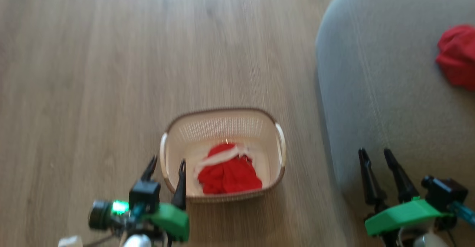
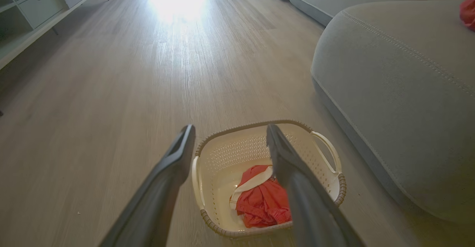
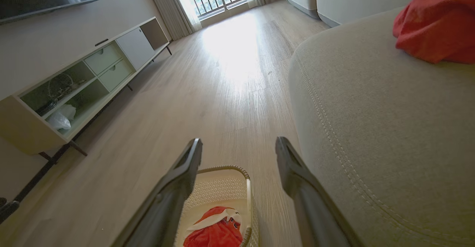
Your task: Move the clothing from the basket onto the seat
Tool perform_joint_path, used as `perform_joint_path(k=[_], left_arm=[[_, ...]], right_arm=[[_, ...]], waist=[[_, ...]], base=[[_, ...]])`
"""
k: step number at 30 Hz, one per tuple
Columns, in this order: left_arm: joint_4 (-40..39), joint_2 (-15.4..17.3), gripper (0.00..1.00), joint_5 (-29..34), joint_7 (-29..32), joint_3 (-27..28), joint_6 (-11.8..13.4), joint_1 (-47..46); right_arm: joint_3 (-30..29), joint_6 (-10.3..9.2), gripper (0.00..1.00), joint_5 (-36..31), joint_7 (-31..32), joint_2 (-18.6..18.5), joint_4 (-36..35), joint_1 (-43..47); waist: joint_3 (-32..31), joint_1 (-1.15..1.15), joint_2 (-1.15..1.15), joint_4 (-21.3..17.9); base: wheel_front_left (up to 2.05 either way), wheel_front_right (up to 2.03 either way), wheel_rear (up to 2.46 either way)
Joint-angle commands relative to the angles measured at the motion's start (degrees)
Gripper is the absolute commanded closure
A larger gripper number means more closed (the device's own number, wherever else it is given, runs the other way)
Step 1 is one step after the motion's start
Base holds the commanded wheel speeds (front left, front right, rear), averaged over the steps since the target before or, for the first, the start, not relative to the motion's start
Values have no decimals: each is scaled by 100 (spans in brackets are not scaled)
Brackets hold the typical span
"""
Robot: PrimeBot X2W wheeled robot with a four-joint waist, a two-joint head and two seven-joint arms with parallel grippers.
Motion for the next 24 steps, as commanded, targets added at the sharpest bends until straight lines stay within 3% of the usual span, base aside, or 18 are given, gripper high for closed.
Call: perform_joint_path(k=[1, 12, 24], left_arm=[[-107, -33, 0, 79, -29, 176, -39, -403], [762, 118, 0, 644, -29, 42, -492, -2060], [2433, 636, 0, 1006, -29, -459, -877, -3814]], right_arm=[[104, 41, 0, -60, -53, -108, -223, -330], [137, 41, 0, -264, -53, 192, -541, -940], [537, 41, 0, -304, -53, 488, -667, -1482]], waist=[[674, 0, 0, -167], [2546, 0, 0, -627], [3709, 0, 0, -1244]], base=[[0, 0, 0], [0, 0, 0], [0, 0, 0]])
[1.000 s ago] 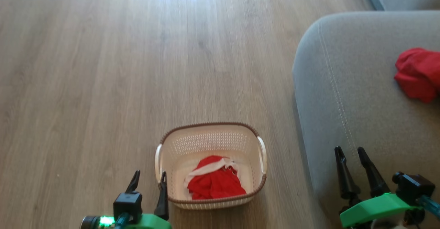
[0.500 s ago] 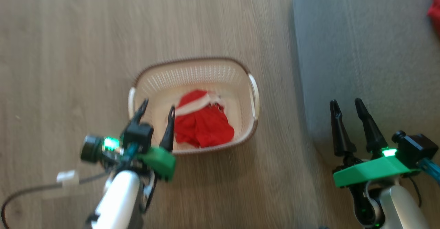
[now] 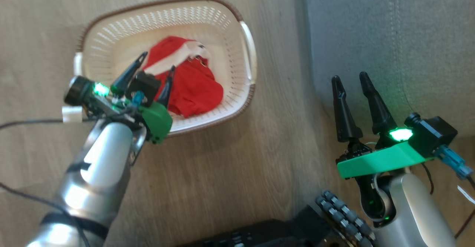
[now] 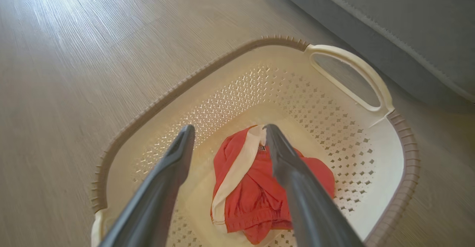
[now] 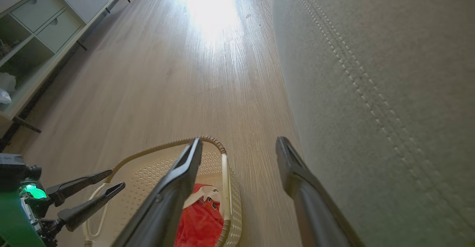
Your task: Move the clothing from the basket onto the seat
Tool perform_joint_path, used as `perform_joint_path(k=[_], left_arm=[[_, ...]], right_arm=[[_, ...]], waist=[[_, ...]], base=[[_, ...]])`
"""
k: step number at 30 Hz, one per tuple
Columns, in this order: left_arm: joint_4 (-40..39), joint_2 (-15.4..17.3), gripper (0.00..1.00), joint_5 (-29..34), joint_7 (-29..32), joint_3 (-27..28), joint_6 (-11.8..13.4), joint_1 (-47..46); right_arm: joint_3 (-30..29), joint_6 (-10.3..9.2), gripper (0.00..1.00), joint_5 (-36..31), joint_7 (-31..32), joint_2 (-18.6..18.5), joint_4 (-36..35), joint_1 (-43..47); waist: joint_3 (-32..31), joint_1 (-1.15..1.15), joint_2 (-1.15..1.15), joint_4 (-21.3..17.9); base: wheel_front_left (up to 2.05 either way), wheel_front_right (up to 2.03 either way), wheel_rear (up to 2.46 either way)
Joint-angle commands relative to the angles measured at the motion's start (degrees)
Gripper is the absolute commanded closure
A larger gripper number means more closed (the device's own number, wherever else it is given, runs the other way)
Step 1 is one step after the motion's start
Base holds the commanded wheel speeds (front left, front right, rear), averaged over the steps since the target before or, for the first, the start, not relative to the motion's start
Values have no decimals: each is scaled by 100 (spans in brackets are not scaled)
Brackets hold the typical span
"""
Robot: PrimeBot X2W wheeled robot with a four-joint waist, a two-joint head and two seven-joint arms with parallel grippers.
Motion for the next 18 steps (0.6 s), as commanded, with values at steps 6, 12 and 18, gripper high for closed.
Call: perform_joint_path(k=[6, 12, 18], left_arm=[[1193, 211, 0, 252, -28, -240, -237, -777], [2317, 283, 0, 437, 50, -431, -164, -1473], [2899, 346, 0, 614, 327, -607, -62, -1997]], right_arm=[[193, 41, 0, 133, -53, 68, -233, -22], [478, 41, 0, 204, -53, 87, -333, -85], [640, 41, 0, 365, -53, 90, -426, -111]], waist=[[561, -2, 0, -551], [830, -2, 0, -873], [1088, -2, 0, -1057]], base=[[0, 0, 0], [0, 0, 0], [0, 0, 0]])
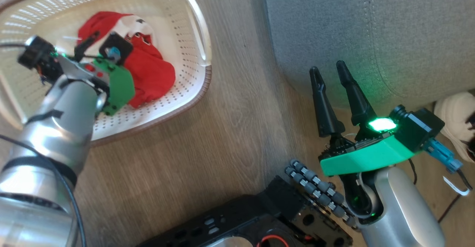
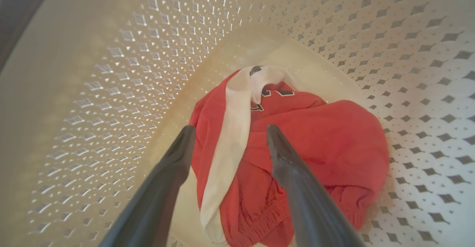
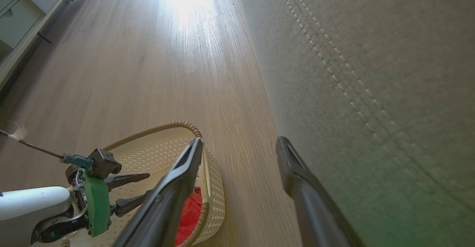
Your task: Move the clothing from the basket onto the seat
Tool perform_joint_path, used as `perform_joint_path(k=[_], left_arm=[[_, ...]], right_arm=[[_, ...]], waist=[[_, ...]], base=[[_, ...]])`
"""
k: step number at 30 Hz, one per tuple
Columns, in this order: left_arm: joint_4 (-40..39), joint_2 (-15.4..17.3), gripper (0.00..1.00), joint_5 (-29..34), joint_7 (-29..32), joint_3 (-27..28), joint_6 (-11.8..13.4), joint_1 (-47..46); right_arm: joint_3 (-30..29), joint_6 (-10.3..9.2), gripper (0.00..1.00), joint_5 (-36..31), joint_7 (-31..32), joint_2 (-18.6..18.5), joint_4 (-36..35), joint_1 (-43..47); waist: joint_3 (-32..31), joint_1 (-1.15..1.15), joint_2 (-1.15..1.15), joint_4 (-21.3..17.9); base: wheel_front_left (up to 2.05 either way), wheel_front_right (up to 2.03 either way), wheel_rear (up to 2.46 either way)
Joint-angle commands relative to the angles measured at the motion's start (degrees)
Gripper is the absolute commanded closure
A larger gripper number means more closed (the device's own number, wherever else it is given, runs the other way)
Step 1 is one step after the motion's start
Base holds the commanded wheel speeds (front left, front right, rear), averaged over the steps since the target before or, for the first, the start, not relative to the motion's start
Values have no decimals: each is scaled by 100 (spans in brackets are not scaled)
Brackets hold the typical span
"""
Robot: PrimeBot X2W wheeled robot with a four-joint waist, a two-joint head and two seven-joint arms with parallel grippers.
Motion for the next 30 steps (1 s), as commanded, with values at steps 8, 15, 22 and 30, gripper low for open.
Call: perform_joint_path(k=[8, 15, 22, 30], left_arm=[[222, 225, 0, 238, 527, -234, -48, -298], [291, 304, 0, 229, 1459, -312, -64, -403], [302, 283, 0, 249, 1919, -440, -53, -516], [306, 281, 0, 180, 2202, -515, -118, -585]], right_arm=[[206, 41, 0, 130, -53, 12, -267, 195], [216, 41, 0, 160, -53, 12, -418, 325], [242, 41, 0, 196, -54, 12, -598, 462], [255, 41, 0, 212, -54, 12, -802, 575]], waist=[[331, -1, 0, -159], [447, -1, 0, -158], [565, -1, 0, -131], [682, -1, 0, -103]], base=[[0, 0, 0], [0, 0, 0], [0, 0, 0], [0, 0, 0]])
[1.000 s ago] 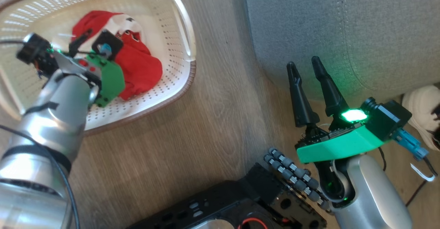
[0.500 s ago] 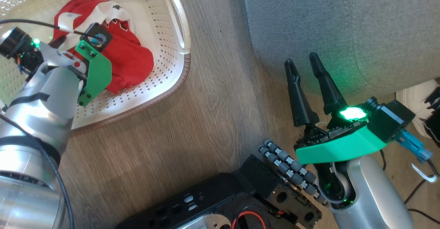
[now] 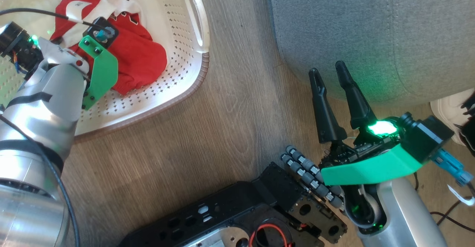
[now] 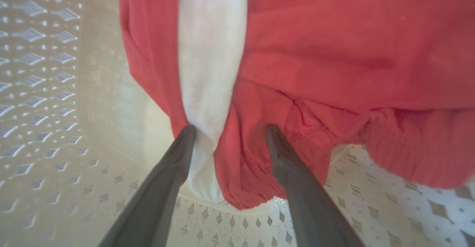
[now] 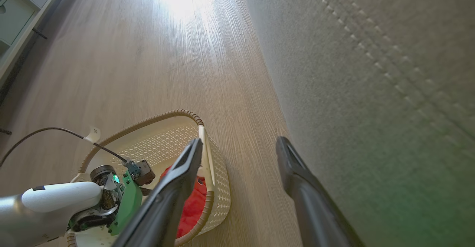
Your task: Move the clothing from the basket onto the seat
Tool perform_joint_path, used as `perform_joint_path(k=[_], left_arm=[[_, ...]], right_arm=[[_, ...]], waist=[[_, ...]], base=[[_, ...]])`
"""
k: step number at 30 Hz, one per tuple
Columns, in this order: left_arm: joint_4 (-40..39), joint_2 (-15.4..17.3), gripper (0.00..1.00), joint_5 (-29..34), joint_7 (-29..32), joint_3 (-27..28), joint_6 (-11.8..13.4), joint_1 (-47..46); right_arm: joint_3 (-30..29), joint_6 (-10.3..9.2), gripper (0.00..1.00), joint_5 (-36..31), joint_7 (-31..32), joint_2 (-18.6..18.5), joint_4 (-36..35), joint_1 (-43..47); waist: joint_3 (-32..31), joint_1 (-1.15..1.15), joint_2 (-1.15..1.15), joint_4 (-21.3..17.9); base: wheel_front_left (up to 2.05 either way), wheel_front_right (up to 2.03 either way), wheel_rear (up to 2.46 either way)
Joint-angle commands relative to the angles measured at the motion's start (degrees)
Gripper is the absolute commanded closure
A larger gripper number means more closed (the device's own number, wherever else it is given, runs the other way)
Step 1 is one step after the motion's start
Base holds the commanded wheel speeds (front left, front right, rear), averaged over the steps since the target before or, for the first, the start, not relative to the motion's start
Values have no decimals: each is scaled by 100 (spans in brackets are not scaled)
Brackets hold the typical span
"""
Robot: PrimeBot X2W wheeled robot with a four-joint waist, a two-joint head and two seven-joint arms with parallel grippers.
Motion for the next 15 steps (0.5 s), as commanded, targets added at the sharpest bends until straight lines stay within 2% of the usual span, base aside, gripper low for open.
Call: perform_joint_path(k=[1, 4, 5, 6, 15], left_arm=[[-62, 99, 0, -46, 17, 53, -17, 25], [-62, 115, 3, -87, 72, 32, -82, 34], [-61, 116, 90, -110, 62, 37, -81, 26], [-61, 112, 100, -128, 16, 38, -70, 16], [-61, 123, 100, -305, -173, 59, 4, 9]], right_arm=[[105, 41, 0, 39, -54, 5, -165, 323], [107, 41, 0, 43, -54, 5, -205, 331], [109, 41, 0, 44, -54, 5, -217, 331], [107, 41, 0, 42, -54, 5, -229, 331], [41, 41, 0, 68, -54, 5, -263, 202]], waist=[[15, 0, 0, 5], [37, 0, 0, 17], [42, 0, 0, 21], [48, 0, 0, 28], [51, 0, 0, 73]], base=[[0, 0, 0], [0, 0, 0], [0, 0, 0], [0, 0, 0], [0, 0, 0]])
